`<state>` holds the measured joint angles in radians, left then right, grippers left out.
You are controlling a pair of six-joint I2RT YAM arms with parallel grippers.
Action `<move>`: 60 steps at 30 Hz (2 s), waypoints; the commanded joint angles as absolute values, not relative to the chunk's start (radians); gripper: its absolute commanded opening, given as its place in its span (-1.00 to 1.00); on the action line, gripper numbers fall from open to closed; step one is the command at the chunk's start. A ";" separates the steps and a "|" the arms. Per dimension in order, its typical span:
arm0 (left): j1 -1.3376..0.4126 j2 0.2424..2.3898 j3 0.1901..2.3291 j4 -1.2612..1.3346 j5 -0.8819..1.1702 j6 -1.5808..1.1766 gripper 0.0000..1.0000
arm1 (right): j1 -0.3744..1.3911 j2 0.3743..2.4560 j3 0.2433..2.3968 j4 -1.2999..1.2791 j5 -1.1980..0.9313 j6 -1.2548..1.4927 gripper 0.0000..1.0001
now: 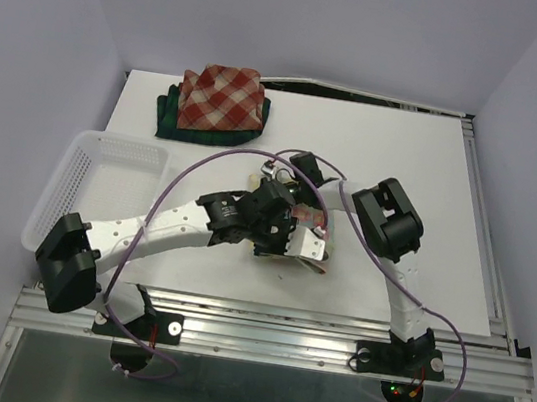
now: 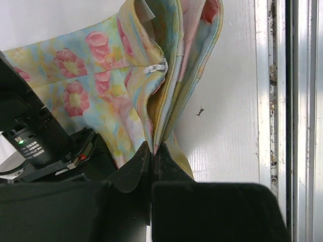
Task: Fold and stack the skirts
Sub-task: Fold the skirt
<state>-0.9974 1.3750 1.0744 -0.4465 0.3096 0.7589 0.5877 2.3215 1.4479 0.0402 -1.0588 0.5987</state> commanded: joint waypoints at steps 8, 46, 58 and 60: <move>-0.931 1.316 1.183 -0.463 0.259 0.807 -1.00 | 0.624 2.292 1.361 0.065 -1.006 0.561 -0.04; -0.934 1.384 1.284 -0.515 0.264 0.726 -1.00 | 0.407 2.097 1.138 -0.618 -0.871 0.043 0.50; -0.962 1.344 1.230 -0.569 0.331 0.767 -1.00 | 0.379 2.017 1.673 -0.802 -0.787 0.066 0.64; -0.965 1.332 1.218 -0.575 0.347 0.770 -1.00 | 0.354 2.035 1.783 -0.825 -0.758 0.055 0.69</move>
<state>-0.9508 1.3952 1.2354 -0.5625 0.2962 0.7479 0.3950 2.0499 1.5974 -0.7643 -0.8524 0.0799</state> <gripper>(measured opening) 0.084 0.834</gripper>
